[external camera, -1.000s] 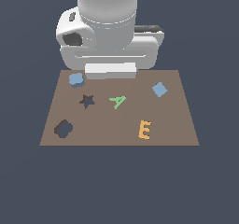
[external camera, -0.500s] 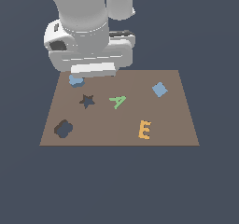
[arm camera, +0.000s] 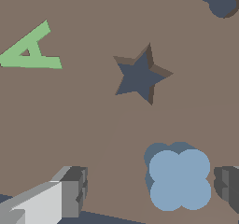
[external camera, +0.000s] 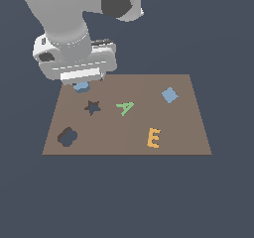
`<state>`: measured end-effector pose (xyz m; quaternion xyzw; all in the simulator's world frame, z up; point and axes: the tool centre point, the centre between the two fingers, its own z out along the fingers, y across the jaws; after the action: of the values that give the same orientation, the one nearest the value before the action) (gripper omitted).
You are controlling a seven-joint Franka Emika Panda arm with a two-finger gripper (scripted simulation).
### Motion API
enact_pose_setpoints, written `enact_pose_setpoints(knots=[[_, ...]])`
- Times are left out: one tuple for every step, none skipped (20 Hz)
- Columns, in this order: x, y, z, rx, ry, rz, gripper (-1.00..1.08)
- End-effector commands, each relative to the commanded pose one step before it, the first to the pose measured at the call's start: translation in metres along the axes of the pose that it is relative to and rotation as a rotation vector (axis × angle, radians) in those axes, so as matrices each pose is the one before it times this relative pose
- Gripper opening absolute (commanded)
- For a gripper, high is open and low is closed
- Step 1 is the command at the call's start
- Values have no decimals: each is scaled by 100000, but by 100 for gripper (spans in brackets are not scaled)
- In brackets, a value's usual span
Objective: Insert a designated object into the corresponding slot on a board.
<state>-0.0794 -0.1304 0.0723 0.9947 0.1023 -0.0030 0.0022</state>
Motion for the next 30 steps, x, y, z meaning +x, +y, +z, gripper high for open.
enact_pose_setpoints(knots=[[-666,1016,771,91,299,-1931,100],[-215,342,255,40,65,-560,100],[-191,309,230,38,59,-507,100],[-167,277,206,35,53,-454,100],[-144,247,182,32,46,-399,100],[-122,217,158,28,39,-342,100],[-99,185,134,25,33,-290,100],[-78,154,110,21,26,-237,100],[-56,117,85,18,21,-193,100],[-38,85,61,13,15,-137,100],[-26,57,37,7,7,-68,100],[-15,29,12,0,0,0,100],[10,-75,-50,2,-79,256,100],[0,4,34,0,0,0,100],[-1,11,103,0,0,0,100],[-3,18,172,0,0,0,100],[14,-6,234,2,16,-67,100],[11,0,304,3,16,-67,100],[-11,35,363,0,0,0,100],[7,-3,305,3,17,-67,100],[-10,21,242,0,0,0,100],[11,-16,166,4,17,-67,100],[-5,9,104,0,0,0,100],[-2,3,35,0,0,0,100],[0,0,0,0,0,0,-100],[0,0,0,0,0,0,-100],[0,0,0,0,0,0,-100],[0,0,0,0,0,0,-100],[0,0,0,0,0,0,-100],[0,0,0,0,0,0,-100]])
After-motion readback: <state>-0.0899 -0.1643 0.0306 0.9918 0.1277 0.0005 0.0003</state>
